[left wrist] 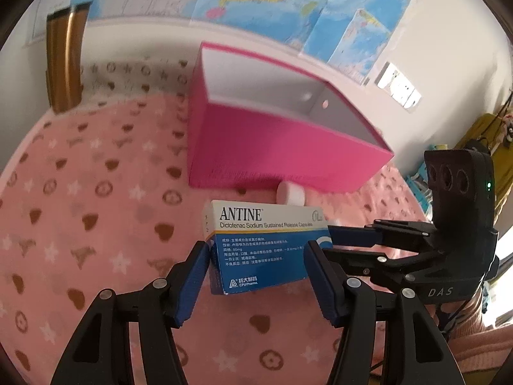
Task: Organize rigid objects
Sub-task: 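Carry the ANTINE box into the magenta box and open the right gripper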
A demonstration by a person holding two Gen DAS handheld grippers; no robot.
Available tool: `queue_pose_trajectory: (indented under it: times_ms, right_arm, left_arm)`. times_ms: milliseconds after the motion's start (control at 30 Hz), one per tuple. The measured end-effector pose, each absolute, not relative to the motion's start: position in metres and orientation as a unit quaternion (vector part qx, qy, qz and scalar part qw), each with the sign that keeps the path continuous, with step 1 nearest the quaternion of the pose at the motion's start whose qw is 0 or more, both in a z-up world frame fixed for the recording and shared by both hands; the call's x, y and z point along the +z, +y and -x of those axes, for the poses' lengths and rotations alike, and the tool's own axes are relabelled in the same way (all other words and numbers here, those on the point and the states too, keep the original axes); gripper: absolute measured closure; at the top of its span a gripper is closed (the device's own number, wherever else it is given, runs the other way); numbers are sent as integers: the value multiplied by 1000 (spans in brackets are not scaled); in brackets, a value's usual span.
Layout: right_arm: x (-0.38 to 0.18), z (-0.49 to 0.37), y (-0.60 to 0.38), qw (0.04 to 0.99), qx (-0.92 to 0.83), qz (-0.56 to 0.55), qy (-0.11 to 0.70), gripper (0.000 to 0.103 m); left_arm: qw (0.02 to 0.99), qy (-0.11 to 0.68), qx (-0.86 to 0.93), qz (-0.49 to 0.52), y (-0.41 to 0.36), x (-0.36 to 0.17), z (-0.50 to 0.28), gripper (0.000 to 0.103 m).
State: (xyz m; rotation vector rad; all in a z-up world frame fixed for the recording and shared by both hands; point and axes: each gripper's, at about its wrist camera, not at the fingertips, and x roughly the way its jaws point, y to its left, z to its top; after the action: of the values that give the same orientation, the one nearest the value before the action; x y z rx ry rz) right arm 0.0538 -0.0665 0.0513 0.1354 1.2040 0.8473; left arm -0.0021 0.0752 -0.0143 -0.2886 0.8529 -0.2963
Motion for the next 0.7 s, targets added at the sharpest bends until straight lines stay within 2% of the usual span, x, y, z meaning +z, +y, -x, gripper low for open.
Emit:
queue_pose_trajectory:
  times_ms: [700]
  right_arm:
    - [135,-110,-94,803,377,-59,458,57]
  left_arm:
    - [931,310,-166,100,62,77,-48,42]
